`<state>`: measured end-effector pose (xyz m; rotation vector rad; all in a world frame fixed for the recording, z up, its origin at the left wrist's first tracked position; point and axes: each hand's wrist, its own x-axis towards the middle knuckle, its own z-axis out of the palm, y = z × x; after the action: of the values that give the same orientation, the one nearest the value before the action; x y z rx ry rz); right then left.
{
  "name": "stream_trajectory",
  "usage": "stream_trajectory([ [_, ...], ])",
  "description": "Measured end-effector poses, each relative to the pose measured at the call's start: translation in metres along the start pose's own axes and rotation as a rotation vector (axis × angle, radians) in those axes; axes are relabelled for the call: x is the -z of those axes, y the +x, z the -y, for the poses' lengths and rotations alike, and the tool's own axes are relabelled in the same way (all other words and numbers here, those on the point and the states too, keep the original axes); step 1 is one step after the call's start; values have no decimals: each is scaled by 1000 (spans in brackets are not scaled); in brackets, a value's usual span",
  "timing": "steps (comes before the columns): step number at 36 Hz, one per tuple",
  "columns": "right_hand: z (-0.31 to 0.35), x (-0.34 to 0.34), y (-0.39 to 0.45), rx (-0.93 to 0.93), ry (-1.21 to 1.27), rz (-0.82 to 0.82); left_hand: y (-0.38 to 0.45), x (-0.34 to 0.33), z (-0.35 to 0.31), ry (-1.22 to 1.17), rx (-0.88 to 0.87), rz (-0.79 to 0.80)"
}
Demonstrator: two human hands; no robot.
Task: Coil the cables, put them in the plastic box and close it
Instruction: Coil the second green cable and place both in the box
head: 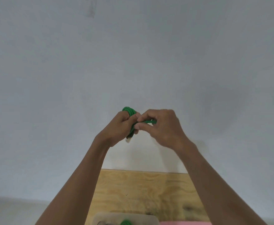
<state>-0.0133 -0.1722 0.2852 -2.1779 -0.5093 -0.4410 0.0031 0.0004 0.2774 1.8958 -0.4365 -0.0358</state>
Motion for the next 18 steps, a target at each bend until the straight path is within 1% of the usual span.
stream_trajectory([
  [3,1,17,14,62,38,30,-8,-6,-2,-207,114,95],
  [6,-2,25,27,128,232,83,-15,-16,-11,-340,177,145],
  [8,-6,29,36,124,402,94,-19,-21,-17,-453,201,174],
  [11,-23,23,44,27,663,142,-23,-30,-28,-598,206,223],
  [14,-32,7,39,-75,903,163,-22,-38,-35,-728,167,290],
  [16,-31,0,29,-185,993,163,-21,-41,-38,-783,113,322],
  [18,-29,-12,16,-348,1029,255,-18,-43,-40,-803,53,308],
])
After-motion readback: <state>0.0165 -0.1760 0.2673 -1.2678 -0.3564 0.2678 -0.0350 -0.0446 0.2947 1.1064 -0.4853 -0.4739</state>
